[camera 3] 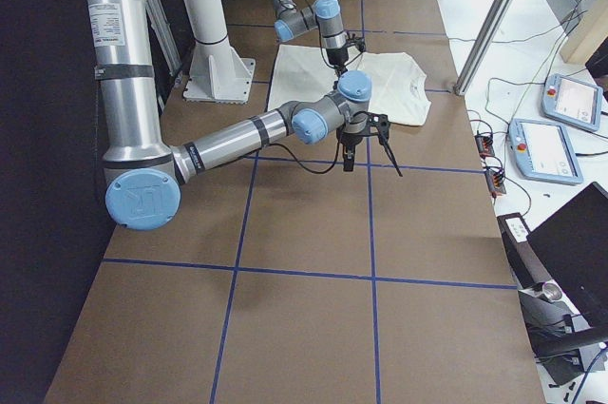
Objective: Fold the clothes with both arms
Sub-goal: 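Release the sleeve with the left gripper while the right gripper lowers beside the shirt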
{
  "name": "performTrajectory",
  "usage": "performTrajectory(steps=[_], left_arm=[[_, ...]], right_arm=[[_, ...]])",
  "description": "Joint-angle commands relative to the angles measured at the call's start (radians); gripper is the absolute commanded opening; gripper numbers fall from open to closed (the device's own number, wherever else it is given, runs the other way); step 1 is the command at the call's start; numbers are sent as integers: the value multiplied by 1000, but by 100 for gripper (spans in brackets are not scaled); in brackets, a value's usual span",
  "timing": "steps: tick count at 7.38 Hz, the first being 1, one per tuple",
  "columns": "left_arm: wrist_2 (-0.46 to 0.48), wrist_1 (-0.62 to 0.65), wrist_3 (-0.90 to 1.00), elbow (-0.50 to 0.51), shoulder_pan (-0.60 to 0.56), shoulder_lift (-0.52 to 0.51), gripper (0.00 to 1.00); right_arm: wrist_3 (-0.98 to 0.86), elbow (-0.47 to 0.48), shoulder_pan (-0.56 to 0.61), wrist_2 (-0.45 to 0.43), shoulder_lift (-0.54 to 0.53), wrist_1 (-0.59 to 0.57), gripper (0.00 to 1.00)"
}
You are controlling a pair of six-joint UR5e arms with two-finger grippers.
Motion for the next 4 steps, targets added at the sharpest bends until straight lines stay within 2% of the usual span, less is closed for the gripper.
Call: performTrajectory(steps=[1, 3, 4], left_arm=[[-48, 210, 238, -337, -34, 239, 100], [-79, 289, 343, -554, -69, 407, 100], [-79, 294, 371, -610, -75, 462, 100]], right_arm=[[222, 92, -176, -117, 1, 1, 100], [354, 137, -341, -203, 3, 2, 100], [488, 166, -450, -290, 0, 7, 100]])
